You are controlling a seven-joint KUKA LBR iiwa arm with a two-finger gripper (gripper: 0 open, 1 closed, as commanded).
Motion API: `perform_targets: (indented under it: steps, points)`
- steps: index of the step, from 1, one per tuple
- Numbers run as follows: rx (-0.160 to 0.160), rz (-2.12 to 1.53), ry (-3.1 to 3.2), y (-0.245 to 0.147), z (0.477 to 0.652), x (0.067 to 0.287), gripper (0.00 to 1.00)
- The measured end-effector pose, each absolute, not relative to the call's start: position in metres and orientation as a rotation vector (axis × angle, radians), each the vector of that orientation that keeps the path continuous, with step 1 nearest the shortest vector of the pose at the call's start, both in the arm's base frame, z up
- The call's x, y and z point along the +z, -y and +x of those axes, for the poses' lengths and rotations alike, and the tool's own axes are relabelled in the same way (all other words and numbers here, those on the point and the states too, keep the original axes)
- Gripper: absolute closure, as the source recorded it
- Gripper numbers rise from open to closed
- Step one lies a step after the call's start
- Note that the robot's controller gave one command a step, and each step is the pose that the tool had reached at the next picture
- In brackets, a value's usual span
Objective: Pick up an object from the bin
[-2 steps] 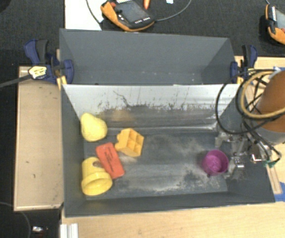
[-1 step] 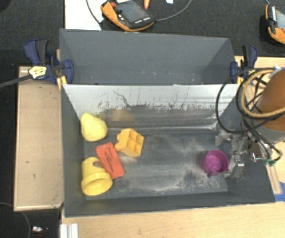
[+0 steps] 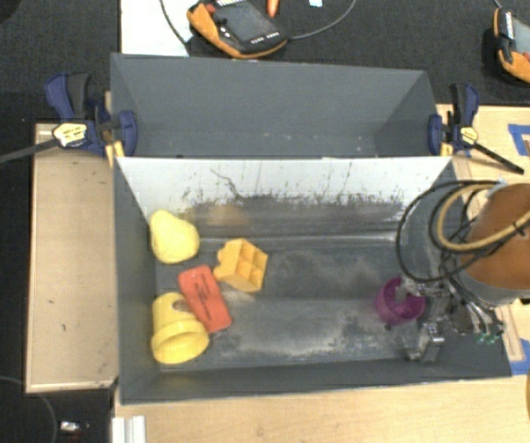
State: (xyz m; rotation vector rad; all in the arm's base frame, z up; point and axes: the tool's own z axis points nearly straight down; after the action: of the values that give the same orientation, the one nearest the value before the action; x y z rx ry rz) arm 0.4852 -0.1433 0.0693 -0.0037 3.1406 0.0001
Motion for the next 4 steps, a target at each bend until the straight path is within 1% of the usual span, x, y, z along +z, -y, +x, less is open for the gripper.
perform_targets:
  steps: [1,2,3,4]
  points:
    - [-0.003,0.022,-3.131,0.151,0.494,0.154,0.00]
    - [0.003,0.028,-3.145,0.135,0.484,0.100,0.00]
    - [-0.004,0.208,-3.119,0.144,0.498,0.070,0.00]
    - [0.004,0.104,-3.135,0.142,0.492,0.071,1.00]
